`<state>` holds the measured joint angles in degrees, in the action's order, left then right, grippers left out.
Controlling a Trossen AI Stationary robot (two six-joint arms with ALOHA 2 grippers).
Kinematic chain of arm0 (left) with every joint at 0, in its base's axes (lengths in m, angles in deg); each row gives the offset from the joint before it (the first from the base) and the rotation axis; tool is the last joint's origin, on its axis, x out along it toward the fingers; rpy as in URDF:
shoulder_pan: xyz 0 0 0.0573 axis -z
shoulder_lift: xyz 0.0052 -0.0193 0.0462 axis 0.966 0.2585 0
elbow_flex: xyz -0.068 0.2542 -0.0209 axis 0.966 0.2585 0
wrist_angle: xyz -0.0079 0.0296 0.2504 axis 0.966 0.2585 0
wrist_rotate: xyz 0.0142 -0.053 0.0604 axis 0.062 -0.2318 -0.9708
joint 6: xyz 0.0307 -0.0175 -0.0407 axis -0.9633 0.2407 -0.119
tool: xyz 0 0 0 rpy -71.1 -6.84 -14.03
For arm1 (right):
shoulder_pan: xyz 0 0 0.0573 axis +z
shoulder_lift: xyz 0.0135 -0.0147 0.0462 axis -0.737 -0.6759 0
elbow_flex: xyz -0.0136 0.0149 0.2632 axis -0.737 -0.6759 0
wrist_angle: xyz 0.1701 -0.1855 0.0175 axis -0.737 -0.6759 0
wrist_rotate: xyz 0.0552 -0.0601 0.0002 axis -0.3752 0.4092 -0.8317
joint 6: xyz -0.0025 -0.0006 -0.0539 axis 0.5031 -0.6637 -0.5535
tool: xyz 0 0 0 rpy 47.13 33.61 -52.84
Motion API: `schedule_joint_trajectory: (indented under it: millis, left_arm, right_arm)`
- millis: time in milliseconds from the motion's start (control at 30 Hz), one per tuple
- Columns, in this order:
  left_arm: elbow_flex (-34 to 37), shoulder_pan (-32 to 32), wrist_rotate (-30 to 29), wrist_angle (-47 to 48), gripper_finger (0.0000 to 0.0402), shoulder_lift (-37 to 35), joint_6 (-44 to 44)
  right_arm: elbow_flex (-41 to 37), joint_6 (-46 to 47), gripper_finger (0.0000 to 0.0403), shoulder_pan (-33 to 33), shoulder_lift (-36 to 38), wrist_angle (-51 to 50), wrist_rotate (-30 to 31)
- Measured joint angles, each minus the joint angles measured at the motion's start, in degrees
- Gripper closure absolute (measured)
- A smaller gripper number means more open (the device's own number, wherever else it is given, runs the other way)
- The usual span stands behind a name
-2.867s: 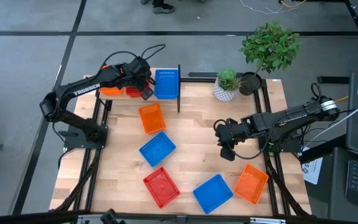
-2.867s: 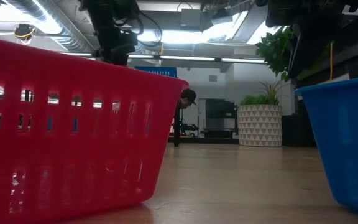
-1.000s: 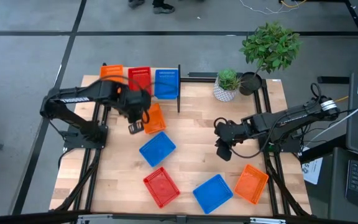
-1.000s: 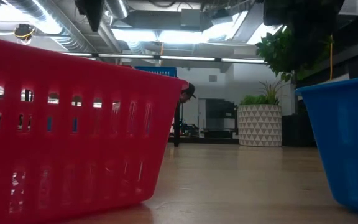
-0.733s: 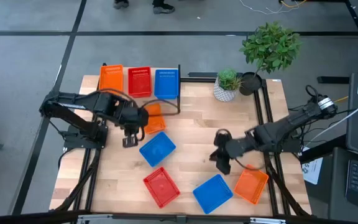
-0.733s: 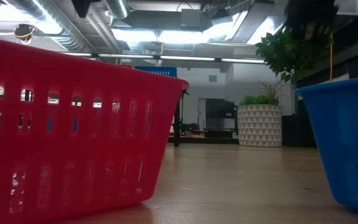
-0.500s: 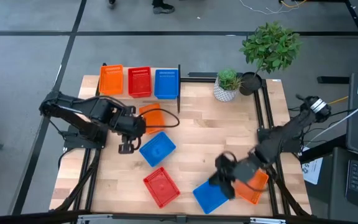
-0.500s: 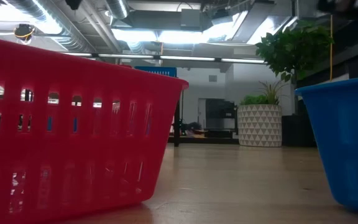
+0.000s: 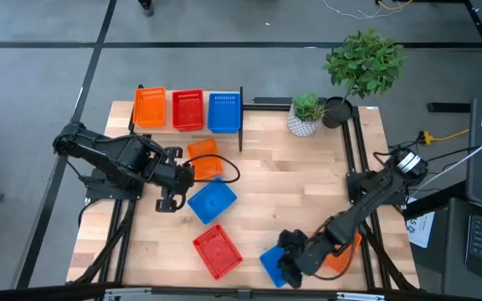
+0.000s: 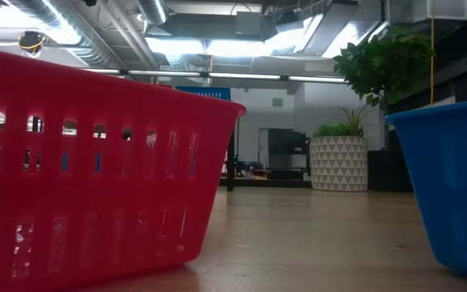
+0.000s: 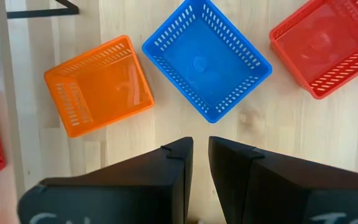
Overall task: Stack baskets on shelf by color
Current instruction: Move the bins to the center of the table
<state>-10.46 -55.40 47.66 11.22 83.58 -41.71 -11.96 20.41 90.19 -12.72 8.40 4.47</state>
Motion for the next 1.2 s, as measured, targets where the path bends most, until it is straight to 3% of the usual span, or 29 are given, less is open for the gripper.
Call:
schedule_joint_trajectory:
  millis: [233,500,600,767,967,1100,1200]
  left_arm:
    - [0.0,-0.1,-0.3,0.0,0.0357,0.0,-1.2]
    - [0.0,-0.1,-0.6,-0.1,0.0357,0.0,-1.4]
    - [0.0,-0.1,-2.8,-0.2,0.0357,0.0,-1.4]
    - [0.0,-0.1,-4.7,-0.2,0.0357,0.0,-1.4]
    - [0.0,-0.1,-4.7,-0.1,0.0357,0.0,-1.4]
    - [0.0,-0.1,-4.8,-0.2,0.0357,0.0,-1.4]
    - [0.0,-0.1,-4.8,-0.2,0.0357,0.0,-1.3]
  right_arm:
    - [14.6,-2.0,0.0359,-4.3,-7.7,-25.9,-12.4]
    - [19.4,-7.8,0.0382,-8.3,-14.4,-30.3,-21.2]
    - [19.4,-10.1,0.0386,-10.1,-15.8,-33.5,-19.5]
    - [19.4,-15.2,0.0391,-15.0,-15.8,-37.3,-9.8]
    - [19.3,-28.9,0.0394,-23.7,-16.6,-37.0,-3.8]
    - [19.4,-37.2,0.0394,-29.1,-16.7,-28.1,-0.2]
    - [19.4,-42.4,0.0394,-31.3,-16.7,-19.7,-0.8]
